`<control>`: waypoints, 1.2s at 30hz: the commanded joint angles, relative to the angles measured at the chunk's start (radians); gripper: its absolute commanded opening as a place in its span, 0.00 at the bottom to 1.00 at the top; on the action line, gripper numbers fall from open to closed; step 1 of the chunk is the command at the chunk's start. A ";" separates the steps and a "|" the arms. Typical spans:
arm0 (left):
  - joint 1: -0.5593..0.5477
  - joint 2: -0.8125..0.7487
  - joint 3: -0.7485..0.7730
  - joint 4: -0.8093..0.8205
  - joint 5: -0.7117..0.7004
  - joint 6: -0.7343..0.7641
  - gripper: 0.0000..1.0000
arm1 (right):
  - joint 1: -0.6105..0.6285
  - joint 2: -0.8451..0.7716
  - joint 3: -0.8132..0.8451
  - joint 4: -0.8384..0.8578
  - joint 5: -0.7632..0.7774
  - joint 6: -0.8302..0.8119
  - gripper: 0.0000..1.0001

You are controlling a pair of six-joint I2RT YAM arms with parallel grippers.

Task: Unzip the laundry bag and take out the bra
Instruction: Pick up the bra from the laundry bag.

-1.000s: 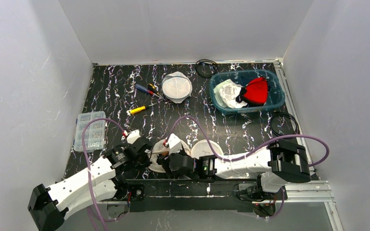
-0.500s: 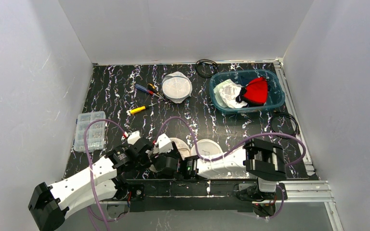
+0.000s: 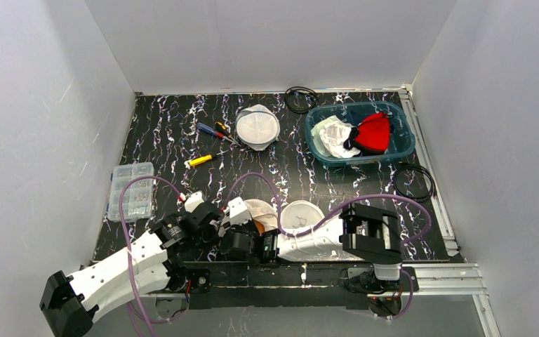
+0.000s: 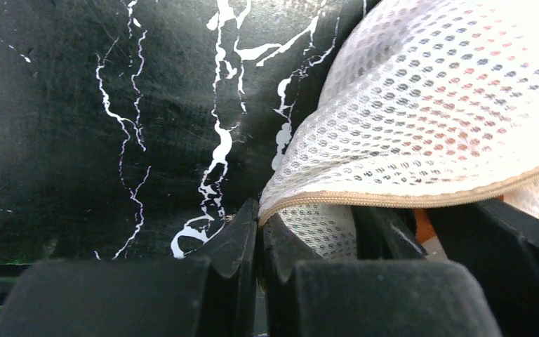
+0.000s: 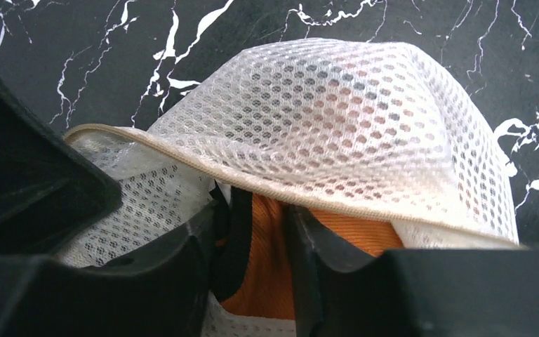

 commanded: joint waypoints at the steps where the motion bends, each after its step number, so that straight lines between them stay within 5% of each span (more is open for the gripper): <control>1: 0.000 -0.023 -0.012 -0.014 0.001 -0.009 0.00 | 0.000 -0.015 -0.001 -0.041 0.057 0.040 0.39; 10: 0.001 -0.031 -0.002 -0.019 0.001 -0.007 0.00 | 0.000 -0.159 -0.080 -0.020 0.025 0.023 0.01; 16: 0.000 -0.033 0.016 -0.027 -0.004 -0.005 0.00 | -0.002 -0.260 -0.141 0.048 -0.081 -0.065 0.01; 26: 0.001 -0.050 0.100 -0.050 -0.031 0.015 0.00 | -0.020 -0.449 -0.234 0.102 -0.572 -0.409 0.01; 36: 0.001 0.061 0.185 -0.009 -0.040 0.048 0.00 | -0.024 -0.538 -0.247 0.096 -0.770 -0.492 0.01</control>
